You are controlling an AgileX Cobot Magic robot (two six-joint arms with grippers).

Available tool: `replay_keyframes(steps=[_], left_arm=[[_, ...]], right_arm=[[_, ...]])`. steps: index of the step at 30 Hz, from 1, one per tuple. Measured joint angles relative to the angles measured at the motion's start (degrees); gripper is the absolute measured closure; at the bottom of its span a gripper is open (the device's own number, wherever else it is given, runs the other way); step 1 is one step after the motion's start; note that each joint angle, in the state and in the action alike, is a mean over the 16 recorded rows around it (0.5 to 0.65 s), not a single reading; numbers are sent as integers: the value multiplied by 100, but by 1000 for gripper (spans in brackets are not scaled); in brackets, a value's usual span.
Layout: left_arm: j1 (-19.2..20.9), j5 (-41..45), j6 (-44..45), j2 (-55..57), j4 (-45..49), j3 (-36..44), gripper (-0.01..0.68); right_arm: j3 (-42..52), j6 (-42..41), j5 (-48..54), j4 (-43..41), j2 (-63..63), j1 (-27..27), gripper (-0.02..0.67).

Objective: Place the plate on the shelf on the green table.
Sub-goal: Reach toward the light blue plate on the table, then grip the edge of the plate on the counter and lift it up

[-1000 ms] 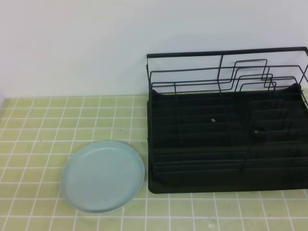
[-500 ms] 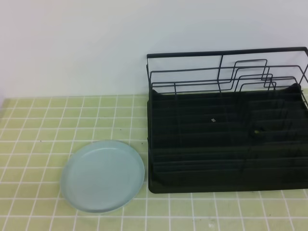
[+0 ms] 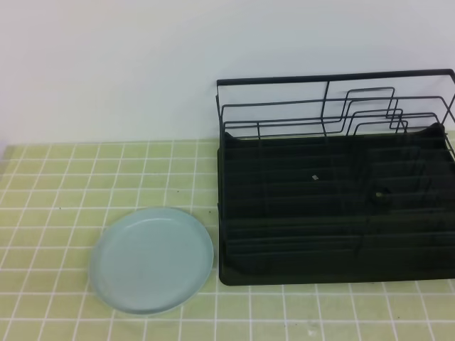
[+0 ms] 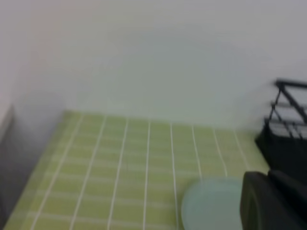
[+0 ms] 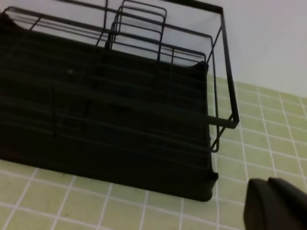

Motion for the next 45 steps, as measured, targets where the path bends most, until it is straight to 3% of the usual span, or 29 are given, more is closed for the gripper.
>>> replay_keyframes(steps=[8, 12, 17, 24, 28, 45], left_arm=[[-3, 1605, 1097, 2042, -967, -1449, 671], [-5, 2279, 1706, 3242, -1376, -2243, 630], [-7, 2718, 2267, 4683, -1672, -3025, 494], [-8, 2704, 2561, 6413, -1724, -3680, 275], [-8, 2483, 2599, 7273, -1690, -3923, 202], [-8, 1850, 2610, 9625, -1645, -4763, 236]], right_arm=[[-1, -697, 399, 462, 147, 1, 651], [0, -728, 461, 518, 147, 1, 651], [43, -728, 411, 611, 147, 1, 651], [126, -715, 322, 760, 147, 1, 651], [173, -714, 278, 786, 147, 1, 651], [190, -716, 246, 775, 149, 4, 651]])
